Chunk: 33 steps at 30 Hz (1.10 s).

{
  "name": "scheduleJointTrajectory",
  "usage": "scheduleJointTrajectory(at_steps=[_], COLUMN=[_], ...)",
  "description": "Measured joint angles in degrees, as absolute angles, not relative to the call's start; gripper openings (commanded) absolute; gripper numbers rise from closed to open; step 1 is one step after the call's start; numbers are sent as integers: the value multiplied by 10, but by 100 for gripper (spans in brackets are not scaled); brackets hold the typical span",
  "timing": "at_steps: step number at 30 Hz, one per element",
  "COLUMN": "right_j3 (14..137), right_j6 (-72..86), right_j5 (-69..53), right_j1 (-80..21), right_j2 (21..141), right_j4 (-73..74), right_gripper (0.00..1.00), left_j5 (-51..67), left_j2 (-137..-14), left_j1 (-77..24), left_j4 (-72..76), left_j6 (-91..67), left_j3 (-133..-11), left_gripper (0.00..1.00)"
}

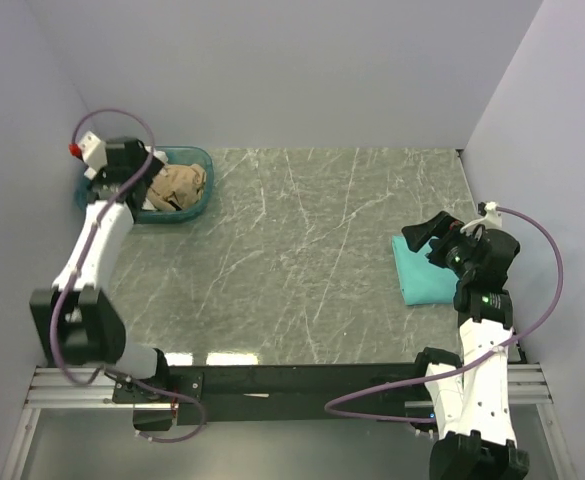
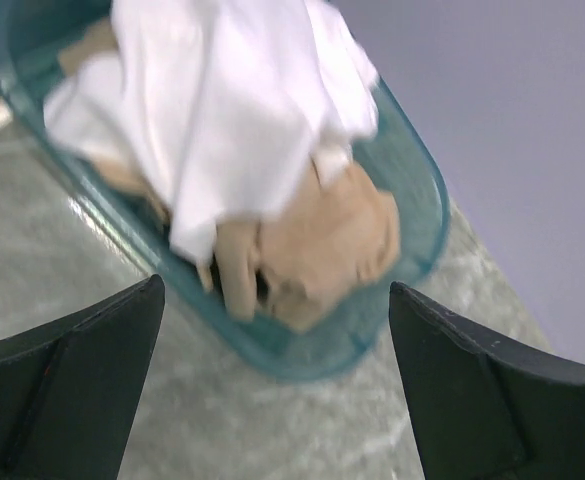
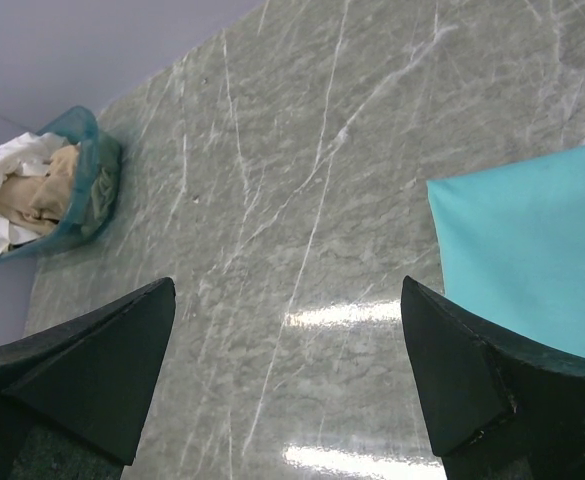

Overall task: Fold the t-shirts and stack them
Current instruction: Grab the tshirt from the pile

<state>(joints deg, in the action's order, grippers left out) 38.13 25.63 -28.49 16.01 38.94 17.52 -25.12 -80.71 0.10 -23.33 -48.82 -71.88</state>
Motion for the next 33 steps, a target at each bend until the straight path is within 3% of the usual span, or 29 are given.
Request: scheduleJointTrajectory(at_steps=[5,12,20,23,24,32,33], right_j3=[381,381,381,381,381,381,381], right_j6=[256,254,252,252,252,251,251], right_j5=[-286,-280,-262,-258,-257,-250,-250], right_j1=[160,160,160,160,160,160,160], right_j2=[404,415,427,427,428,431,431], right_j4=[176,176,176,176,176,177,176], right_gripper=[100,100,100,100,100,100,100], left_j5=[-206,-170,-145,-148,-149,-166,-168], left_j2=[-953,-1066,-1151,-1165,-1168,-1171,-1171], left_j1=[70,100,103,103,103,103,103], left_j4=[-239,-253,-275,-286,-290,-300,-300], left_j6=[-445,-384,-329,-318,-314,-311,-311], left_j3=[-851,-972,-1066,-1067,-1067,-1068,-1068], left_gripper=[99,99,87,74,60,13,1])
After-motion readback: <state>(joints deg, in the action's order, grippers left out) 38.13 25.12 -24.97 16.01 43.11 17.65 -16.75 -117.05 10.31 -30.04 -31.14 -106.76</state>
